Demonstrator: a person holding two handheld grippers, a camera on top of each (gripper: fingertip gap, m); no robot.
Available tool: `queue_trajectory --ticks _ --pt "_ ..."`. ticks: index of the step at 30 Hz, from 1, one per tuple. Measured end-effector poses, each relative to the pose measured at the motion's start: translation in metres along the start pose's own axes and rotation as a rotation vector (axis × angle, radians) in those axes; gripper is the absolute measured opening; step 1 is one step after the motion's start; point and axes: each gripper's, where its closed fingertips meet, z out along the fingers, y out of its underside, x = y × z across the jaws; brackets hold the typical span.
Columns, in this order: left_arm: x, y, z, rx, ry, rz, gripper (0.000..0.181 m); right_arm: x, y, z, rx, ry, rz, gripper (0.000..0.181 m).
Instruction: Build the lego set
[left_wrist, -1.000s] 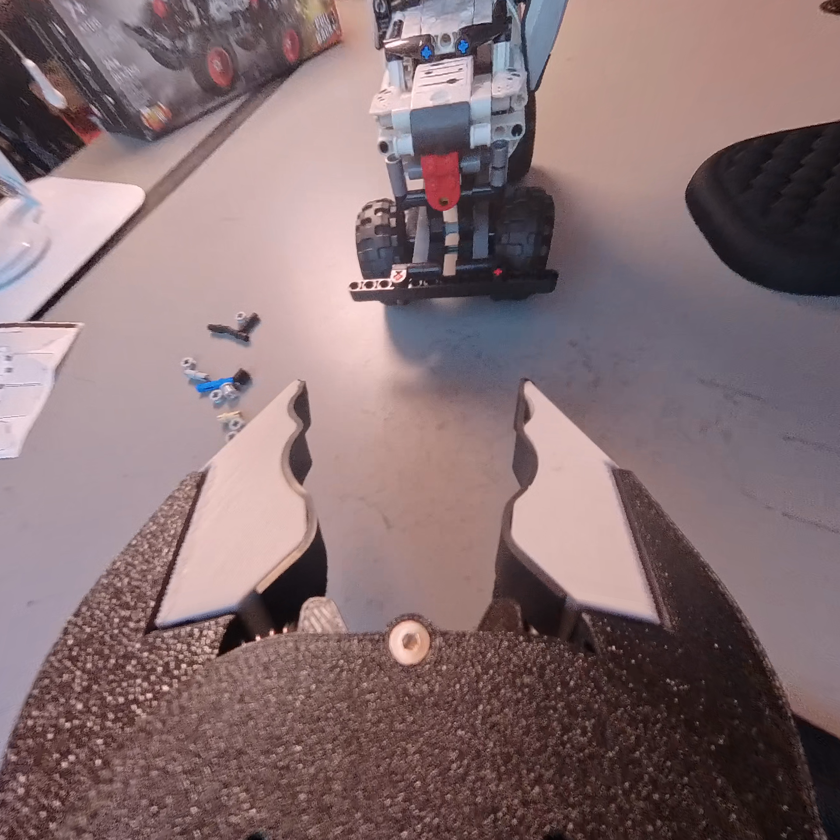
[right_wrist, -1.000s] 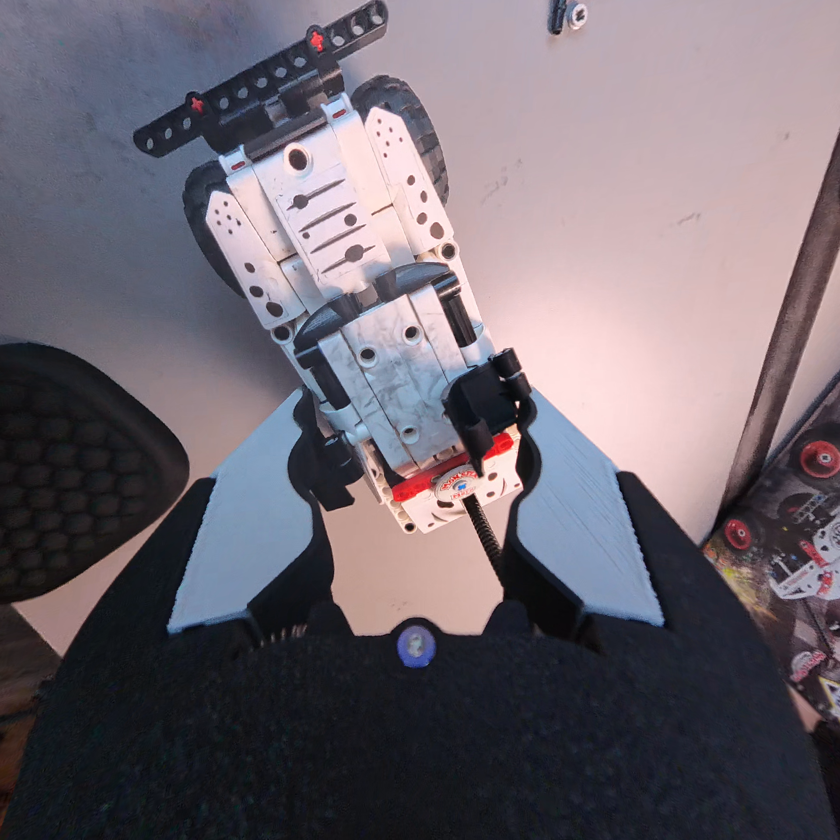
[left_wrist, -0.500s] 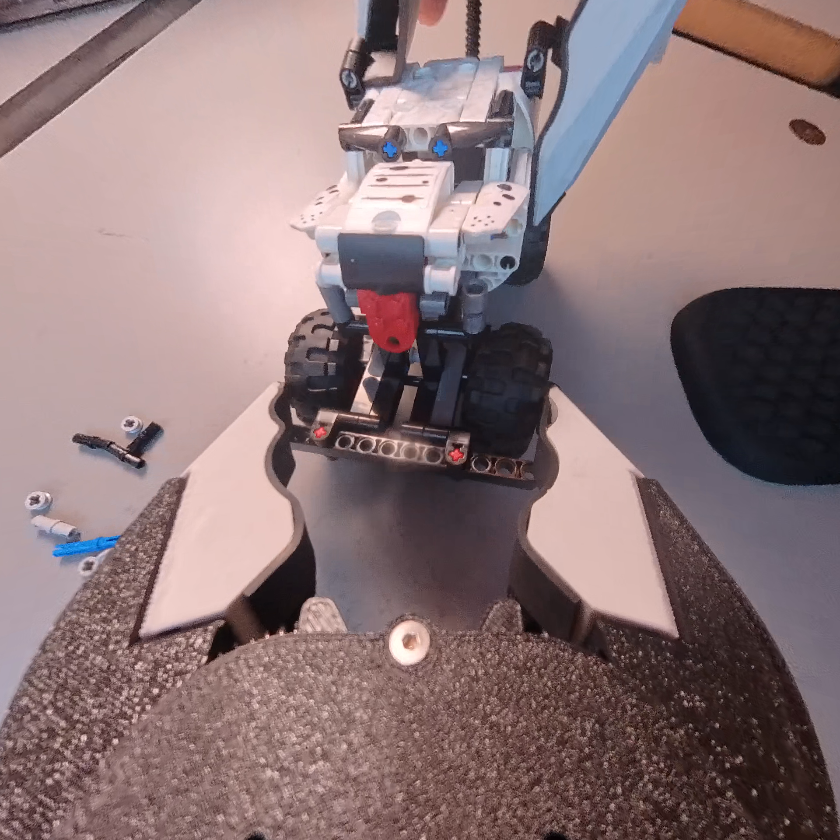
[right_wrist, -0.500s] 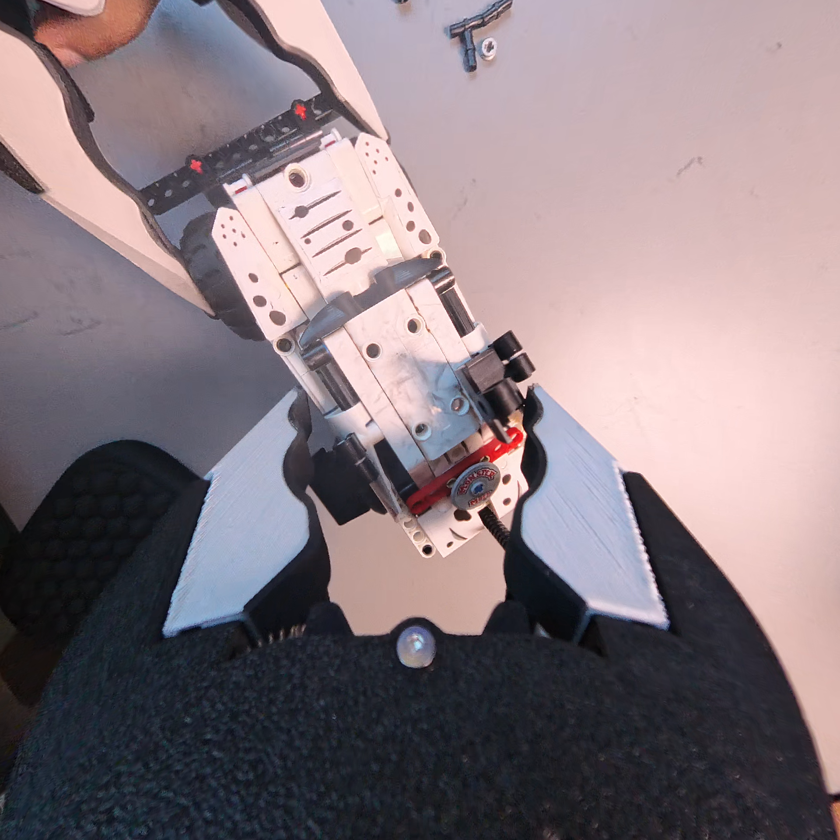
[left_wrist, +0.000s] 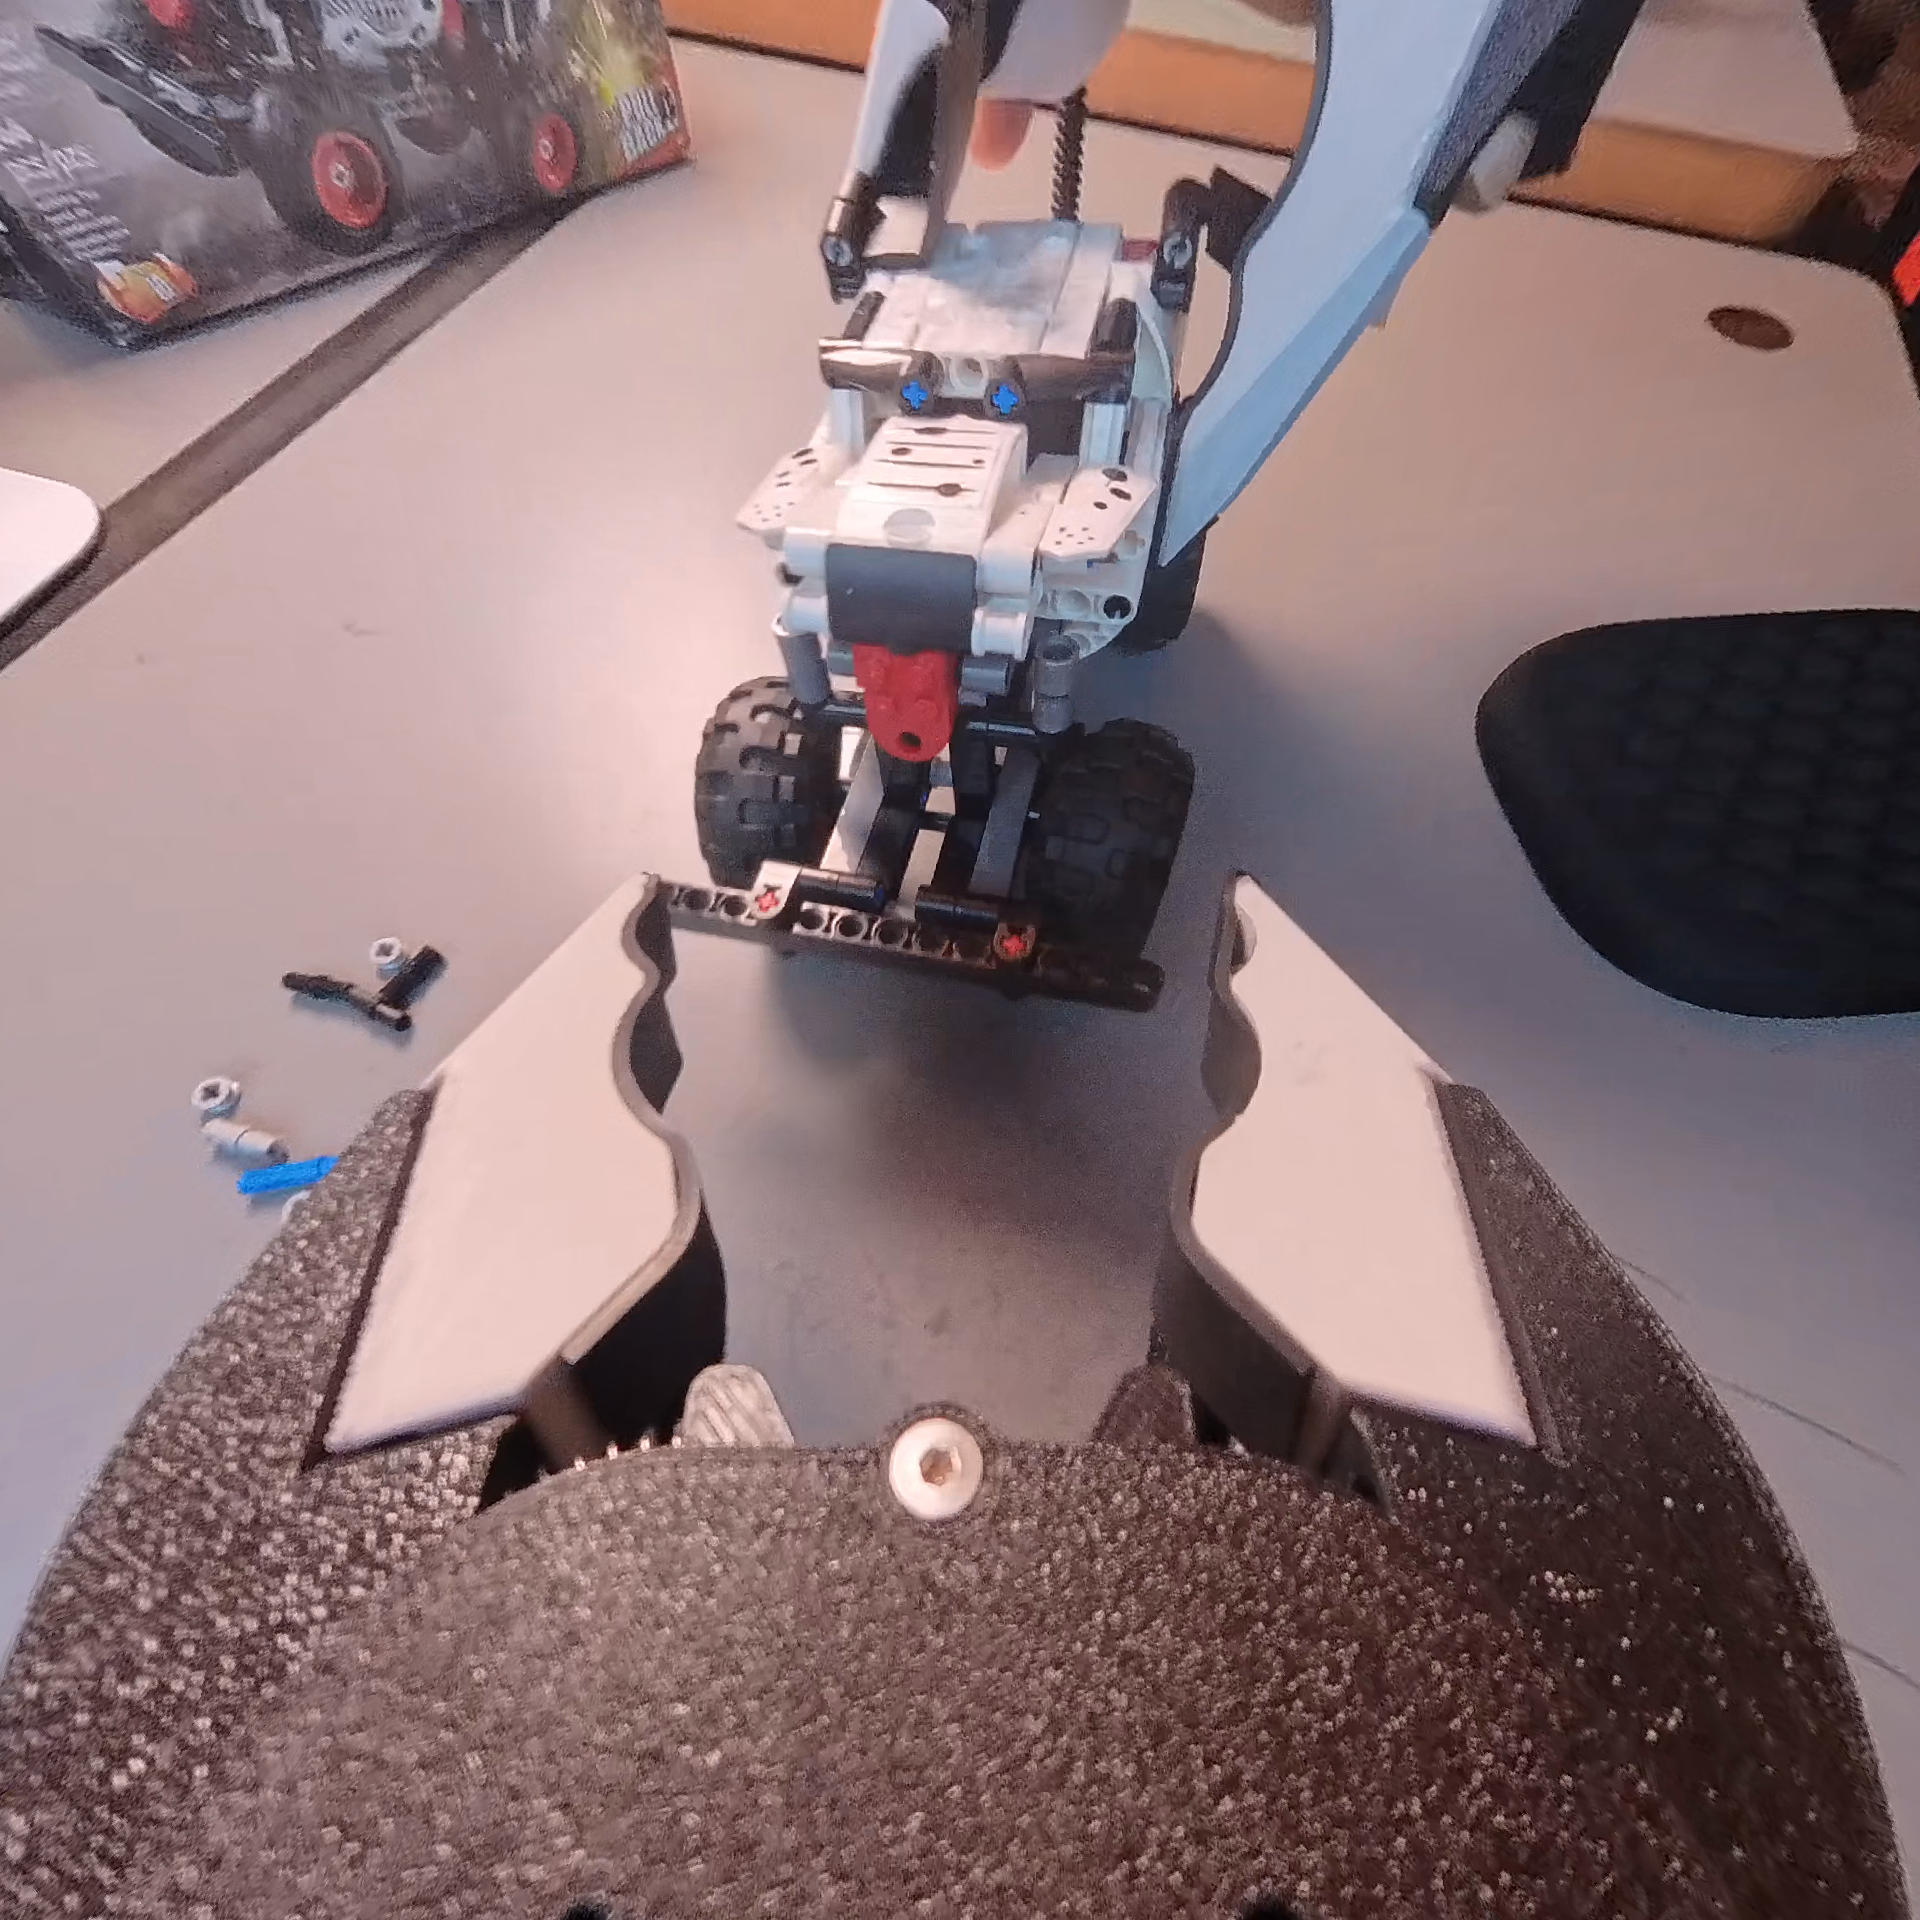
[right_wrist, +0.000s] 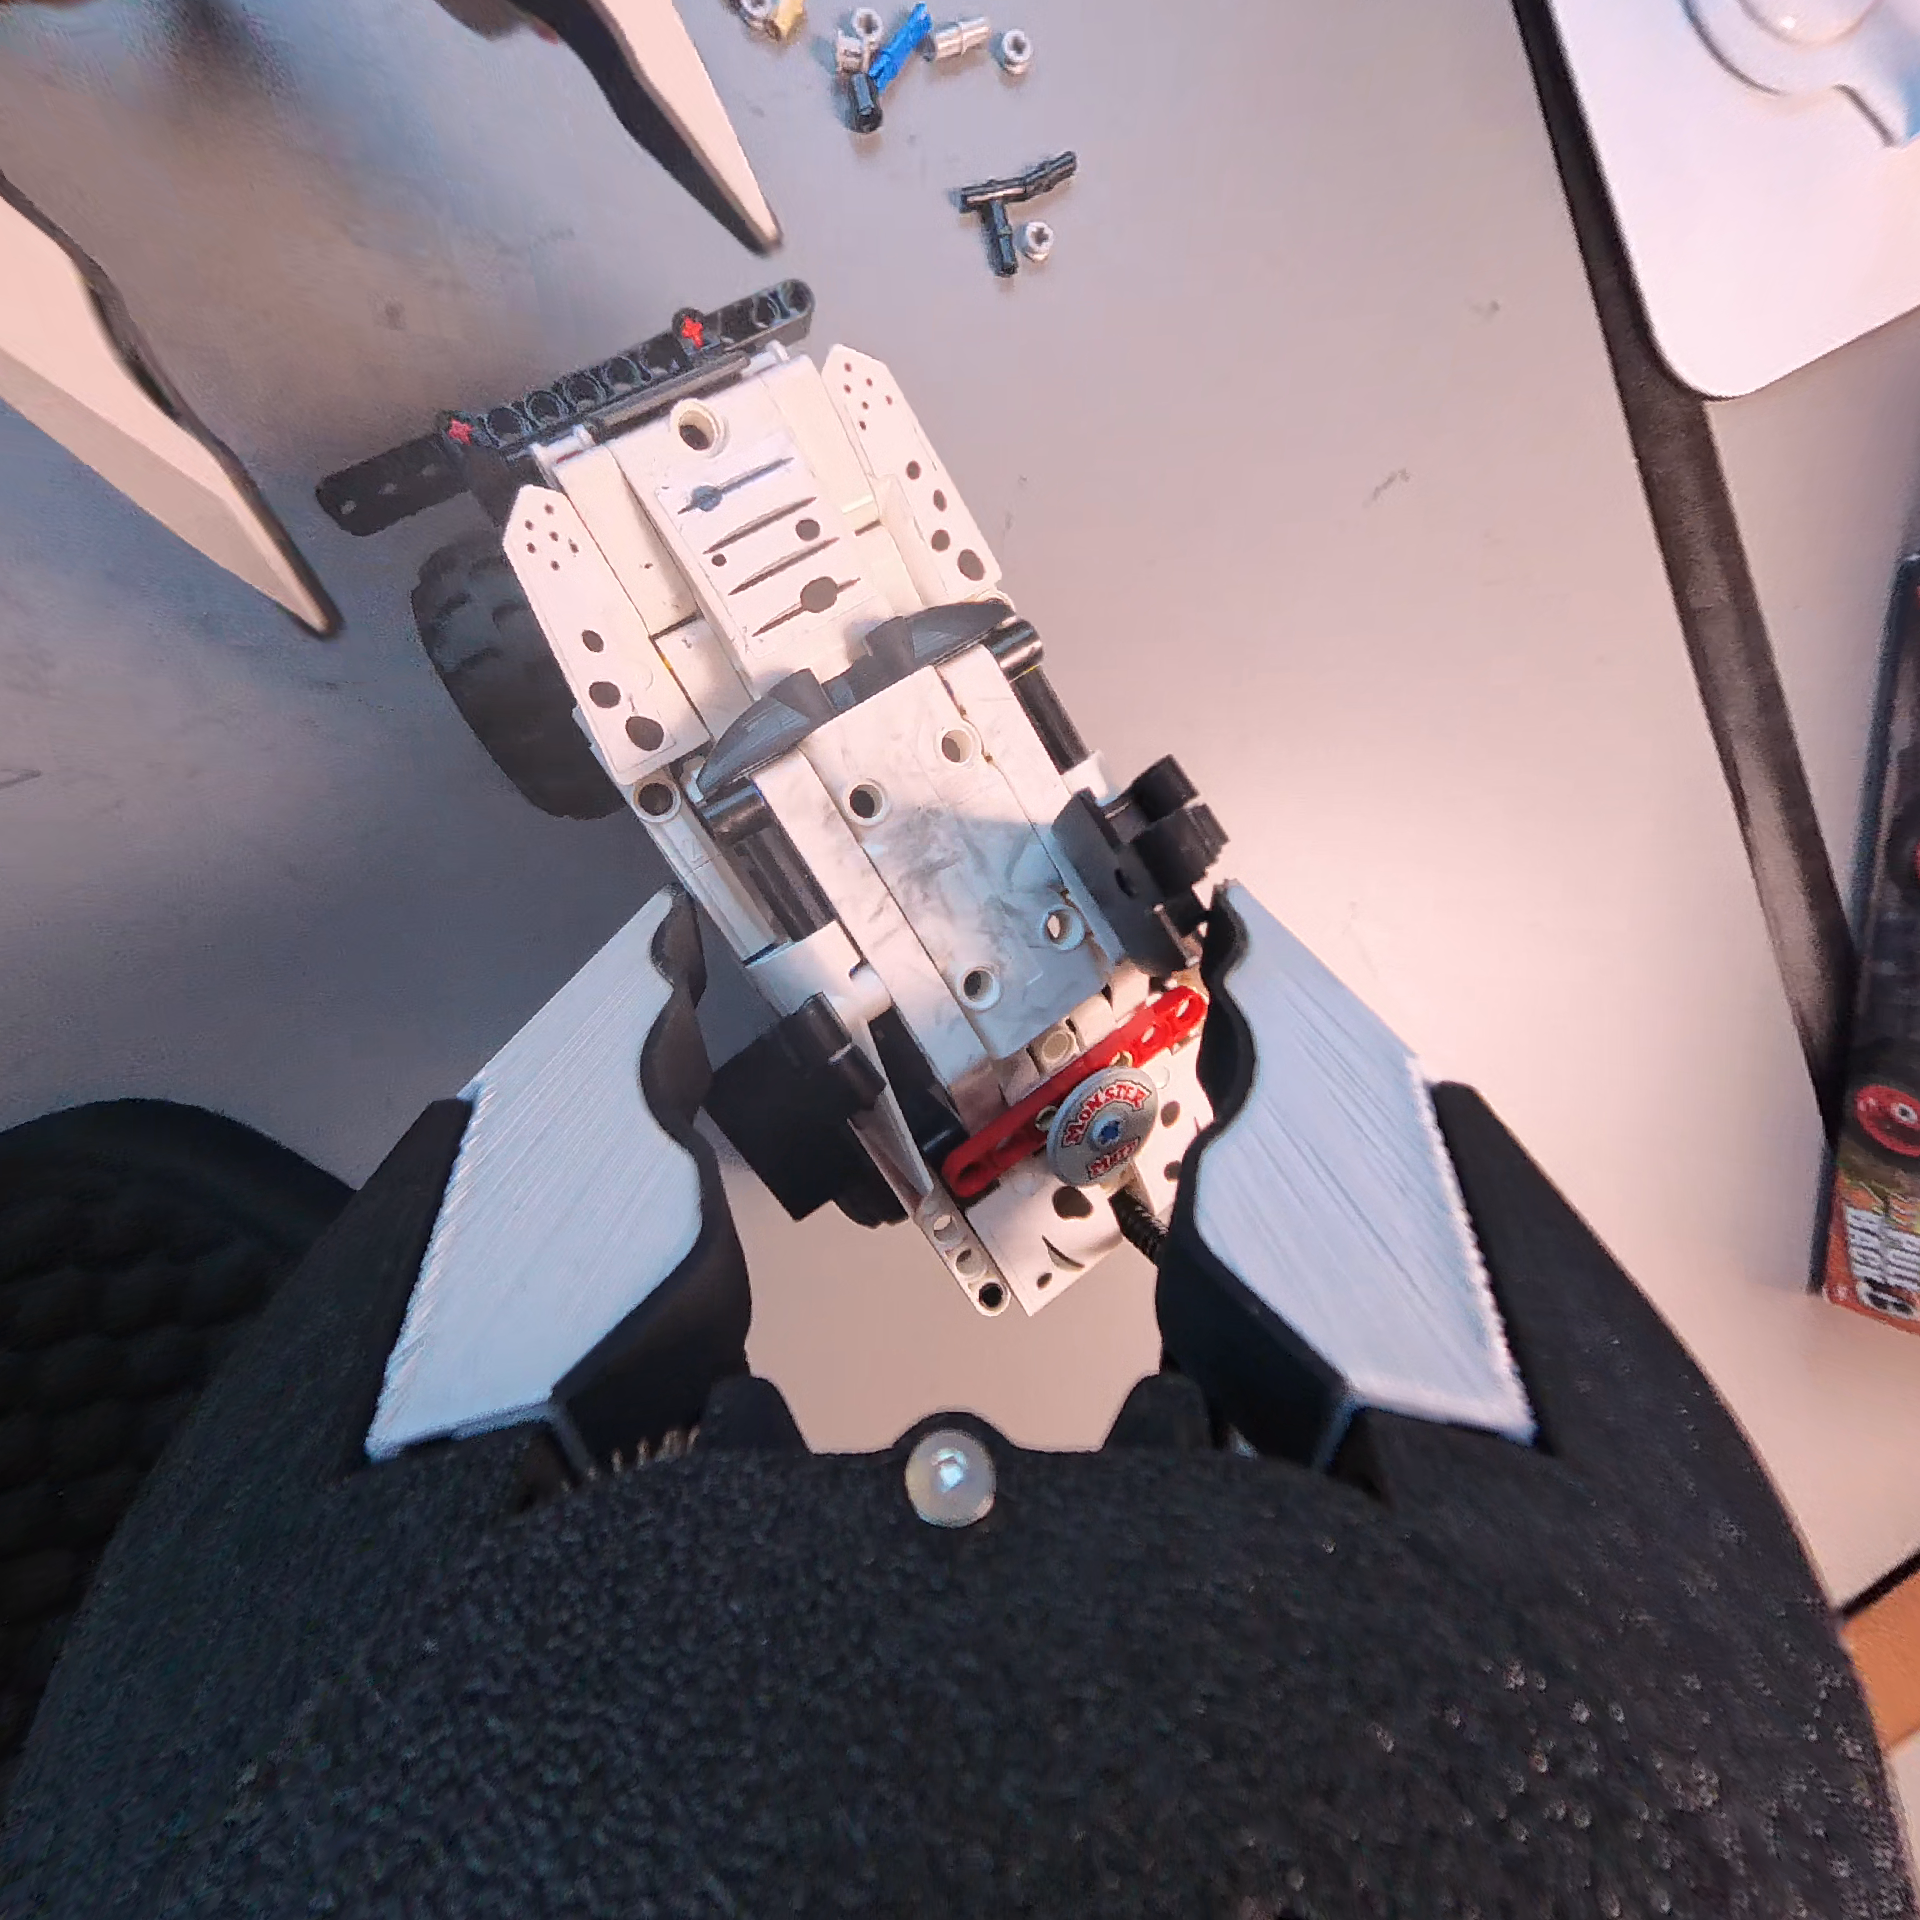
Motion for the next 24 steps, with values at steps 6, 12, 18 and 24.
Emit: queue_trajectory --ticks 6,12,18,24 --pt "-0.009 0.017 -0.025 0.033 -0.04 -0.048 0.09 -0.002 0.005 -0.01 0.039 0.056 0.022 0.095" --pt "-0.005 -0.003 -0.044 0.138 -0.137 -0.008 0.09 0.031 0.028 -0.024 -0.058 0.084 0.127 0.054" --pt "0.02 -0.007 -0.054 0.174 -0.21 0.054 0.089 0.034 0.023 -0.032 -0.032 0.077 0.01 0.071" --pt "0.052 -0.006 -0.07 0.218 -0.255 0.11 0.087 0.037 0.002 -0.043 -0.101 0.109 -0.259 0.108"
